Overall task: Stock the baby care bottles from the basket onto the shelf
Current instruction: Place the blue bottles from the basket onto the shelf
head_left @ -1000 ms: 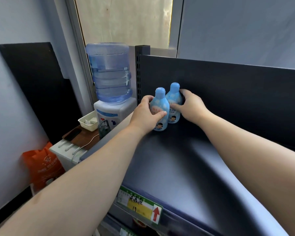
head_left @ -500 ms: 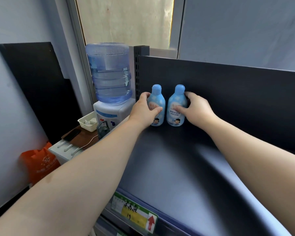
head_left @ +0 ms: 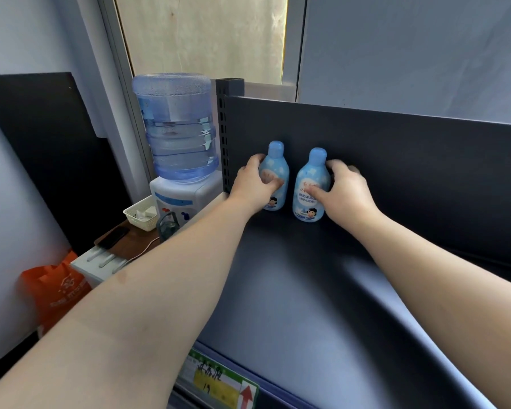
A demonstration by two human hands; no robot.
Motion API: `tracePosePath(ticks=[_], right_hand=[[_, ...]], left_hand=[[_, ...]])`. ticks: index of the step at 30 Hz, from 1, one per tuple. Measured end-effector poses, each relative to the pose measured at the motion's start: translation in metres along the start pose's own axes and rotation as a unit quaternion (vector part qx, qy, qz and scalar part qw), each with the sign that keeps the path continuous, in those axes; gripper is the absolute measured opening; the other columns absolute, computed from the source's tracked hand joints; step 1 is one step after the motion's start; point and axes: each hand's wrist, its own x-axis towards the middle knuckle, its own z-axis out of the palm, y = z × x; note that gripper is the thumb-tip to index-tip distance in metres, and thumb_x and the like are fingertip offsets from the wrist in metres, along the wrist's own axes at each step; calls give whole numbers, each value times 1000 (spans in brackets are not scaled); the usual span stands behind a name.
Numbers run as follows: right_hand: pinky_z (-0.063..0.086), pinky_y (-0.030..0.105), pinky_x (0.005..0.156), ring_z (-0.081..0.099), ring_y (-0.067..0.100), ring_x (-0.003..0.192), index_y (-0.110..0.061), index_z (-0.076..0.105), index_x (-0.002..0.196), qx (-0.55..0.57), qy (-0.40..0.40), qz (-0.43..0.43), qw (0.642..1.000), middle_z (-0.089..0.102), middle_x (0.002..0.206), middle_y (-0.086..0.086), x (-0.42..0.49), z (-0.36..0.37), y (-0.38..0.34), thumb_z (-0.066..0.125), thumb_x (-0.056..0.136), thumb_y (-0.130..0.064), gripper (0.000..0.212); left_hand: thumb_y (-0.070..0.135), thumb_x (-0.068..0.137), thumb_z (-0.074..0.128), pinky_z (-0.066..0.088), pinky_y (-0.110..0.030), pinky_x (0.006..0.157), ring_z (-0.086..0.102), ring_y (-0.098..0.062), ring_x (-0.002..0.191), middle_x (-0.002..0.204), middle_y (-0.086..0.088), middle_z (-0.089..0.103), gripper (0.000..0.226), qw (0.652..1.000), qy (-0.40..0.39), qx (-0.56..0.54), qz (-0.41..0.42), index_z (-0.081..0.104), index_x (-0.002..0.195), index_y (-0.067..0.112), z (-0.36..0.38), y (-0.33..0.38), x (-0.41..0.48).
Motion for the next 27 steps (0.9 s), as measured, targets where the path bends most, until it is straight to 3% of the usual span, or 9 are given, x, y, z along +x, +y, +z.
tracePosePath(ticks=[7, 11, 15, 19, 23, 27], right_hand=[[41, 31, 84, 53, 27, 112, -18, 37, 141, -33, 18, 21, 999, 39, 136, 10, -13, -5, -9, 70, 84, -38, 69], [39, 26, 90, 50, 23, 113, -15, 48, 131, -19, 72, -39, 996, 41, 128, 7, -41, -11, -43, 70, 84, -33, 55], [30, 13, 77, 48, 11, 89, -16, 59, 118, -20, -15, -129, 991, 49, 103, -2, -95, -1, -100, 66, 87, -31, 35], [39, 22, 76, 54, 11, 83, -19, 60, 115, 15, -113, -144, 983, 58, 98, -4, -162, 21, -141, 67, 86, -34, 34], [49, 27, 81, 59, 11, 85, -23, 59, 118, 58, -185, -141, 971, 62, 100, -6, -243, 52, -163, 69, 84, -36, 38], [47, 25, 84, 56, 9, 91, -21, 55, 126, 30, -261, -155, 952, 59, 109, -5, -328, 98, -165, 69, 85, -36, 46]], left_hand=[[33, 84, 68, 35, -38, 109, 41, -24, 132, 148, -10, 37, 84, 1000, -20, -19, -3, 17, 150, 22, -14, 8, -16], [27, 86, 68, 42, -36, 104, 50, -19, 121, 135, -12, 46, 71, 995, 35, -96, 24, 30, 145, 18, -55, 20, -61], [20, 87, 67, 49, -22, 89, 59, -9, 94, 108, -1, 56, 40, 980, 117, -150, 61, 51, 123, 16, -111, 4, -139], [15, 86, 68, 49, -18, 86, 60, -11, 92, 101, 1, 59, 29, 975, 135, -169, 56, 54, 110, 21, -154, -33, -226], [19, 83, 71, 49, -26, 91, 61, -13, 99, 103, 7, 59, 33, 984, 110, -140, -1, 53, 106, 35, -185, -85, -313], [20, 82, 72, 49, -35, 95, 60, -14, 104, 110, 2, 59, 37, 991, 102, -41, -82, 54, 114, 28, -206, -148, -405]])
